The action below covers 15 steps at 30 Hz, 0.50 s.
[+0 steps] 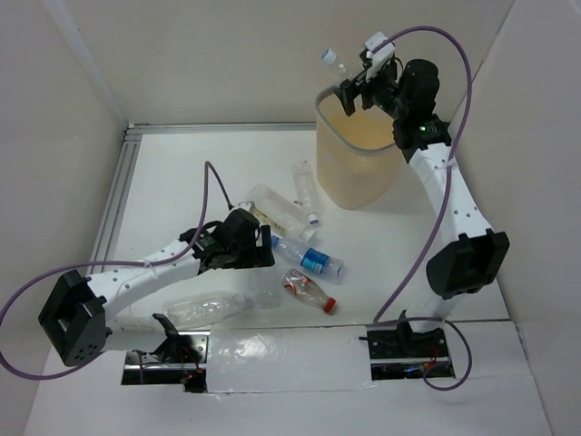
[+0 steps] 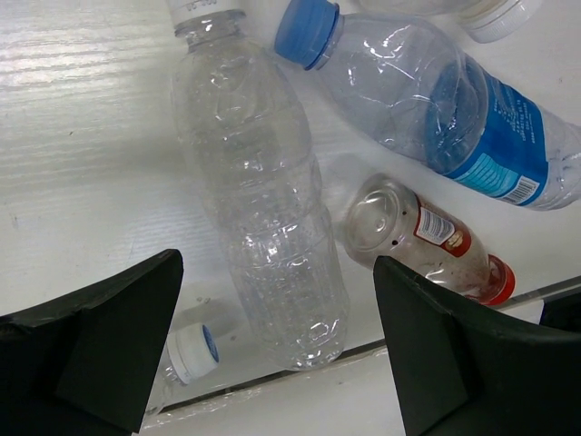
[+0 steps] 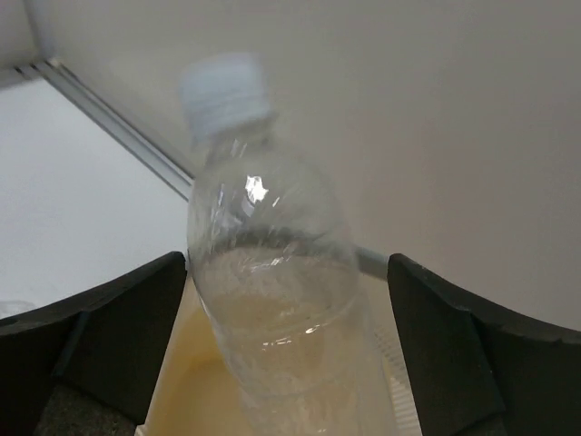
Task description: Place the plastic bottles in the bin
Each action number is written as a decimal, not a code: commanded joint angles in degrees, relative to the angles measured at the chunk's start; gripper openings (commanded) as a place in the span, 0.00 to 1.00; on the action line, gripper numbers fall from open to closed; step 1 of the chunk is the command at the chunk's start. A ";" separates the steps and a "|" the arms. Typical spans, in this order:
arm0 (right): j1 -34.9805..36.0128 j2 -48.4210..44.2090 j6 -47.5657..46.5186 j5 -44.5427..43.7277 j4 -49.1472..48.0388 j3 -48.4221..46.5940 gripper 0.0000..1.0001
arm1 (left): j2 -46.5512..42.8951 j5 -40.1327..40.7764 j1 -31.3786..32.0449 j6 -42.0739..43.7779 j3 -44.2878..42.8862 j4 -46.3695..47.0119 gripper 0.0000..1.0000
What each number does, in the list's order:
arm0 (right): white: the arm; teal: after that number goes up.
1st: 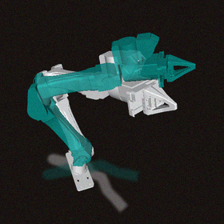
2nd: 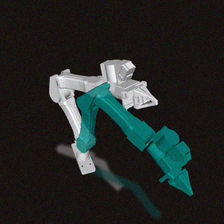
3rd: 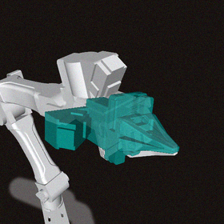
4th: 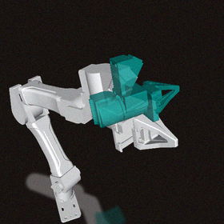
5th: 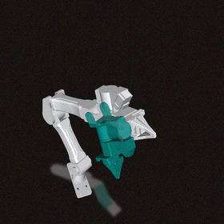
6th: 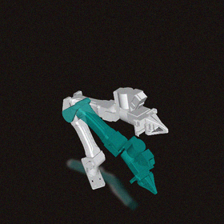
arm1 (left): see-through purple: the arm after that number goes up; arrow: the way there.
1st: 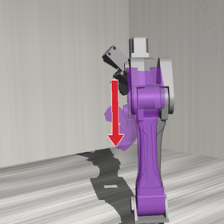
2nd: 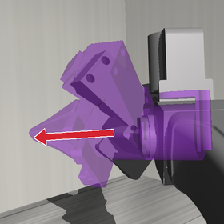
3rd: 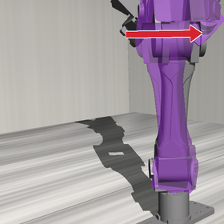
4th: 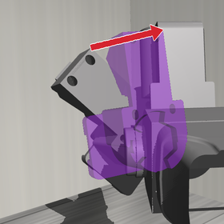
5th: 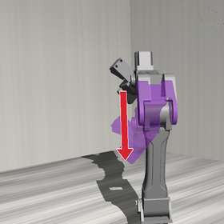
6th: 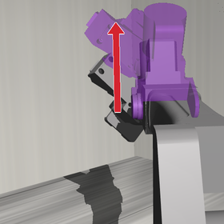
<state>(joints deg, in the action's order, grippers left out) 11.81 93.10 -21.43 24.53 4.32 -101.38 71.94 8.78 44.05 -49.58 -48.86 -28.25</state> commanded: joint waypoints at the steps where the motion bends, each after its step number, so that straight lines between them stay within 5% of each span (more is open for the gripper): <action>1: -2.13 2.53 -0.54 -1.16 6.56 -2.94 1.00 | 1.70 1.59 0.86 -0.08 0.52 3.64 0.99; 8: -8.03 -2.57 8.94 10.51 7.10 -2.75 1.00 | 9.08 3.35 2.62 -1.75 1.05 4.78 0.99; 12: -10.84 -6.42 7.30 28.87 15.96 -3.91 0.72 | 13.99 4.67 3.93 -2.98 -0.01 4.78 0.93; 15: -9.45 -9.94 -3.86 38.30 28.87 1.26 0.63 | 16.64 5.29 4.55 -2.98 -1.23 4.78 0.78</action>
<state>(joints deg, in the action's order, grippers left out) 0.60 89.14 -17.96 48.14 21.37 -101.36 86.78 11.84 47.81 -51.33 -48.38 -24.34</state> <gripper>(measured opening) 0.649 0.802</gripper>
